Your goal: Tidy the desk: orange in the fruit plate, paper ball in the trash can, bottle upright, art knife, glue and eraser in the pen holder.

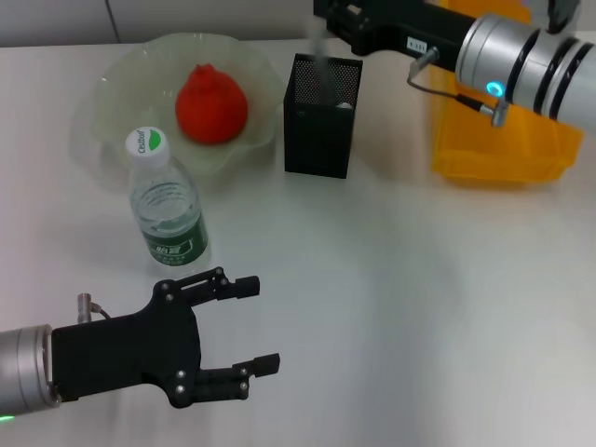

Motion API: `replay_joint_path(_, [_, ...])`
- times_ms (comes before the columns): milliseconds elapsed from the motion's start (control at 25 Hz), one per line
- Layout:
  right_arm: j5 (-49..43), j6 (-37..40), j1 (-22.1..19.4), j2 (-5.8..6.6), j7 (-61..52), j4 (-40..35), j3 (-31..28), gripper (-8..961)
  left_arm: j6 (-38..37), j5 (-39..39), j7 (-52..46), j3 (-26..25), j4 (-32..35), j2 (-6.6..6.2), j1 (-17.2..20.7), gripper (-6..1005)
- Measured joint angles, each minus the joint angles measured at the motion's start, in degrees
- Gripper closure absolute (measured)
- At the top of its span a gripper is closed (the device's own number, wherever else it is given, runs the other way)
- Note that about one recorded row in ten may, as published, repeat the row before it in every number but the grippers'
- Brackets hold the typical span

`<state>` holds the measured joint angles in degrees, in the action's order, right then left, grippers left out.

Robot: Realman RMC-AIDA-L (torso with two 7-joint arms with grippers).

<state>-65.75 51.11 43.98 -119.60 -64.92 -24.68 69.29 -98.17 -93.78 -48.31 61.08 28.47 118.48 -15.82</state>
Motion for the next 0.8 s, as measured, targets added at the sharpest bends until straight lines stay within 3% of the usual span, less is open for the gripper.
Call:
replay_joint_path(200, [-0.2, 2.2, -0.8, -0.10, 0.0, 0.5, 1.0, 647, 0.0, 0.0, 0.2, 0.0, -0.1, 0.00, 0.0, 186])
replay_joint_path(320, [-0.2, 7.6, -4.3, -0.01, -0.7, -2.3, 1.0, 585, 0.0, 0.0, 0.2, 0.0, -0.1, 0.00, 0.0, 186])
replay_joint_path(520, [-3.2, 22.0, -17.2, 0.85, -7.7, -14.2, 1.2, 434, -1.3, 0.0, 0.2, -0.5, 0.3, -0.28, 0.5, 186])
replay_joint_path(640, [-10.4, 35.0, -25.8, 2.01, -9.0, -21.1, 0.2, 326, -2.9, 0.0, 0.2, -0.8, 0.3, -0.80, 1.0, 186])
replay_joint_path(800, [-22.6, 51.1, -30.8, 2.87, -3.2, -21.1, -5.2, 183, -3.5, 0.0, -0.2, -1.3, 0.4, -1.42, 1.4, 186])
